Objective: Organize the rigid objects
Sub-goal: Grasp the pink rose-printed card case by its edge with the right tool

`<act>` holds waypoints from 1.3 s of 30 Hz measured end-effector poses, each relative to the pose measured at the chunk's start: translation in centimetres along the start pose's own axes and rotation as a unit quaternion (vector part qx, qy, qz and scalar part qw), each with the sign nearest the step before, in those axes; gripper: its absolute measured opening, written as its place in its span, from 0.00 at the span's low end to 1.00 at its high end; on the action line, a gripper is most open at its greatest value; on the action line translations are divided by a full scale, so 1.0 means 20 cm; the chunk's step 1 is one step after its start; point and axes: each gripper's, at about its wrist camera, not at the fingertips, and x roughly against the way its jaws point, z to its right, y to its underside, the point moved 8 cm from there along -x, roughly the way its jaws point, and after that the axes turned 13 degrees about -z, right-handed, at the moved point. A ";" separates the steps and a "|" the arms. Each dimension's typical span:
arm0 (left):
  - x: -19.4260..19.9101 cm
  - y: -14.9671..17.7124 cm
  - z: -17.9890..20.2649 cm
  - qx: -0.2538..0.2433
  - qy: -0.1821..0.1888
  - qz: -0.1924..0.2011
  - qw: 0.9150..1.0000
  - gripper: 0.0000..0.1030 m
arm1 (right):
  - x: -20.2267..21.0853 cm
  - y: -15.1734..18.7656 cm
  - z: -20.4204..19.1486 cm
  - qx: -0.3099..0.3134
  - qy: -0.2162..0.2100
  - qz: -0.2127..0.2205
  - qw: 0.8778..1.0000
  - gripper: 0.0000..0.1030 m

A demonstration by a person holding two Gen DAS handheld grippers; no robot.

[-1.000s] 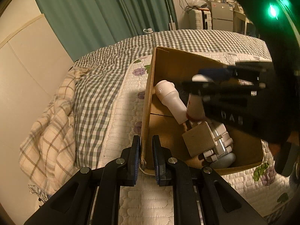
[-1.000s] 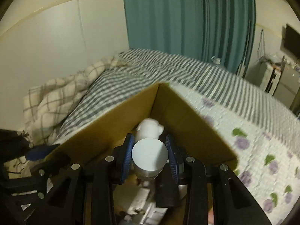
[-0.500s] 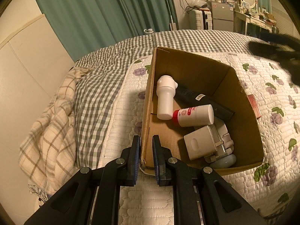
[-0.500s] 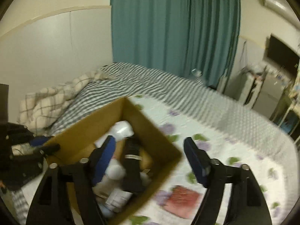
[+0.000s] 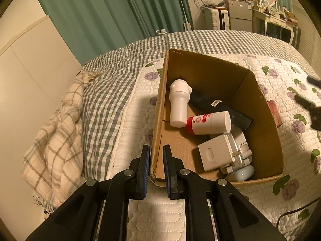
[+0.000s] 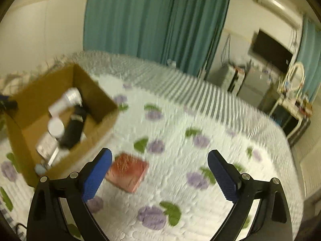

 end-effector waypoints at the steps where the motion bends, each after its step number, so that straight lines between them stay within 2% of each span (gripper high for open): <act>1: 0.00 0.00 0.00 0.001 0.000 -0.001 1.000 0.12 | -0.05 0.02 -0.01 -0.005 -0.004 -0.007 1.000 0.94; 6: 0.00 0.00 0.00 0.001 -0.003 -0.003 1.000 0.12 | -0.25 0.14 -0.12 -0.005 -0.031 -0.072 0.997 0.94; 12: 0.00 0.00 0.00 0.002 -0.002 -0.003 1.000 0.12 | -0.38 0.18 -0.24 0.031 -0.023 -0.098 0.994 0.94; 16: 0.00 0.00 0.00 0.001 0.000 -0.004 1.000 0.12 | -0.45 0.18 -0.27 0.026 -0.037 -0.116 0.992 0.94; 32: 0.00 0.00 0.00 0.002 -0.001 -0.003 1.000 0.12 | -0.61 0.16 -0.34 0.053 -0.033 -0.140 0.988 0.94; 36: 0.00 0.00 0.00 0.001 -0.001 -0.003 1.000 0.12 | -0.60 0.17 -0.33 0.050 -0.024 -0.136 0.989 0.81; 39: 0.00 0.00 0.00 0.002 0.000 -0.003 1.000 0.12 | -0.59 0.17 -0.33 0.047 -0.027 -0.132 0.990 0.79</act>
